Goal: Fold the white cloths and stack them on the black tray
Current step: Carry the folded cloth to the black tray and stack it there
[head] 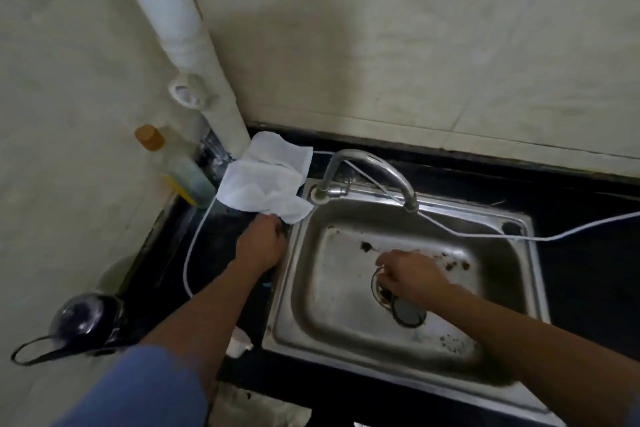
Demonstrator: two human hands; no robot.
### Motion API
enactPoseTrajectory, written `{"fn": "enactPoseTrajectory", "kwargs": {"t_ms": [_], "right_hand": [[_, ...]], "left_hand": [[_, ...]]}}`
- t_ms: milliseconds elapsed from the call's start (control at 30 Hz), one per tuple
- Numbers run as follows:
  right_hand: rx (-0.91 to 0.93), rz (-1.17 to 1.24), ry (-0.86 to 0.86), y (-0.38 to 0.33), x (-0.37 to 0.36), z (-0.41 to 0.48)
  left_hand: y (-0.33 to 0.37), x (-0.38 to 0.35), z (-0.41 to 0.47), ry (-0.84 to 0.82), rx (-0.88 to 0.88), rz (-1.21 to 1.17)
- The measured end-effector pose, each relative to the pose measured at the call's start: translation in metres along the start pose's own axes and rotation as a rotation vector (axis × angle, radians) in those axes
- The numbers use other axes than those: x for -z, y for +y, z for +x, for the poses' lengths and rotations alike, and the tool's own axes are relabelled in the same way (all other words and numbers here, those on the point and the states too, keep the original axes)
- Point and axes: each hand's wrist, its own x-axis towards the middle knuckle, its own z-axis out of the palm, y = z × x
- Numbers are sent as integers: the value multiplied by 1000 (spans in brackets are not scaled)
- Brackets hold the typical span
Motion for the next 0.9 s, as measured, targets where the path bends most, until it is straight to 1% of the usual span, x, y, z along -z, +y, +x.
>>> {"fn": "enactPoseTrajectory", "kwargs": {"t_ms": [200, 267, 333, 400, 467, 600, 700, 800, 900], "right_hand": [[-39, -3, -63, -6, -22, 11], [-56, 7, -58, -6, -24, 11], [-94, 25, -75, -3, -26, 8], [-121, 28, -102, 0, -29, 5], [-123, 26, -113, 1, -30, 2], [-107, 26, -93, 2, -27, -4], [-96, 25, -82, 4, -25, -11], [-75, 39, -48, 8, -17, -27], [-40, 34, -15, 20, -10, -53]], "left_hand": [[-25, -8, 76, 17, -49, 35], [-29, -15, 89, -4, -28, 122], [-30, -20, 95, 5, 3, 218], [-30, -24, 96, 25, 39, 263], [-28, -23, 94, 56, 54, 220], [-21, -7, 80, 158, 5, -26], [-11, 10, 60, 225, -1, -157], [10, 20, 28, 277, -26, -151], [40, 18, -8, 270, -59, -148]]}}
